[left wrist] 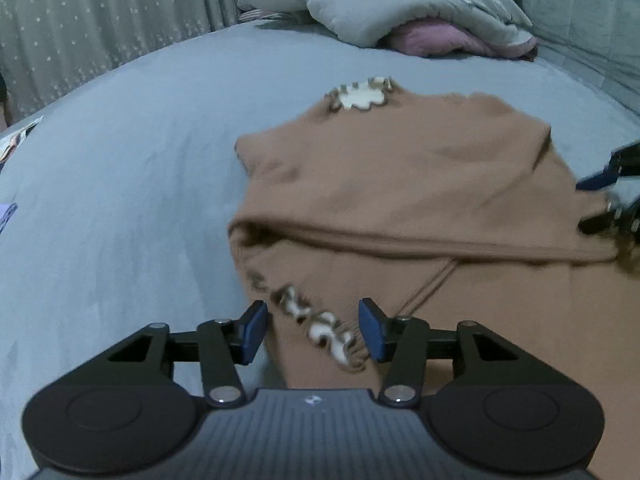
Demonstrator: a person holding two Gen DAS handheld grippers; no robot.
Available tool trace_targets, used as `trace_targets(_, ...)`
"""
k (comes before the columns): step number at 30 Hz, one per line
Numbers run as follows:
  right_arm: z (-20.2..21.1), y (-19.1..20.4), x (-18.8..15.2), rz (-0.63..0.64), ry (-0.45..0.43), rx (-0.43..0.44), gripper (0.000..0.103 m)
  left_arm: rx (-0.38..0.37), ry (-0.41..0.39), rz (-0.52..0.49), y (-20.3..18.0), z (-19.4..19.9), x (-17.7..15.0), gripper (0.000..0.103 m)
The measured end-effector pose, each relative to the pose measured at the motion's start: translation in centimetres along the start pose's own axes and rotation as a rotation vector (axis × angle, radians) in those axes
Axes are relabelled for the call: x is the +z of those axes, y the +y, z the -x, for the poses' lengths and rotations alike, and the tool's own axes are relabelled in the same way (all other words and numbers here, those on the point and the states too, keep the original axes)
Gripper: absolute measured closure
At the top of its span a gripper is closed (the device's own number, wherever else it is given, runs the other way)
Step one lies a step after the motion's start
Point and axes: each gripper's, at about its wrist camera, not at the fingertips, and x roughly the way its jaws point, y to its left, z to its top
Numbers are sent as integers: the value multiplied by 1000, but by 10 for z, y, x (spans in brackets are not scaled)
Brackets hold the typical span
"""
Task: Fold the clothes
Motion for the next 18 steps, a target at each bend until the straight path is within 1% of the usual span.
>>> trace_targets(2,10,-4,0,-58,-15,-14,37,1,12,54,4,3,-1,51)
trace_targets(3,16,-6,-5,-96,-20,1,37,2,24,98,7,8,-2,51)
trace_targets(4,23,-7,-9,-134,-24,16,37,-1,26,116,8,16,-5,51)
trace_targets(5,30,-9,-15,-177,-28,42,37,-6,24,124,8,24,-8,51)
trace_targets(6,38,-11,-27,-232,-28,96,36,-17,15,132,8,41,-16,51)
trace_targets(7,44,-12,-36,-273,-28,146,36,-24,13,138,8,48,-21,51)
trace_targets(8,47,-13,-41,-298,-27,175,36,-44,18,162,10,59,-29,50)
trace_targets(9,51,-16,-53,-350,-26,233,36,-103,26,227,15,75,-45,48)
trace_targets(10,54,-19,-64,-397,-30,283,36,-128,29,253,19,78,-47,47)
trace_targets(11,58,-23,-73,-436,-39,313,36,-177,35,312,25,84,-58,47)
trace_targets(13,71,-33,-97,-537,-66,367,36,-293,54,463,38,99,-89,46)
trace_targets(15,79,-35,-113,-594,-78,400,36,-329,69,516,40,107,-104,46)
trace_targets(17,87,-34,-132,-646,-88,430,36,-339,77,537,34,109,-115,46)
trace_targets(18,92,-30,-142,-653,-88,429,36,-341,79,545,30,111,-121,45)
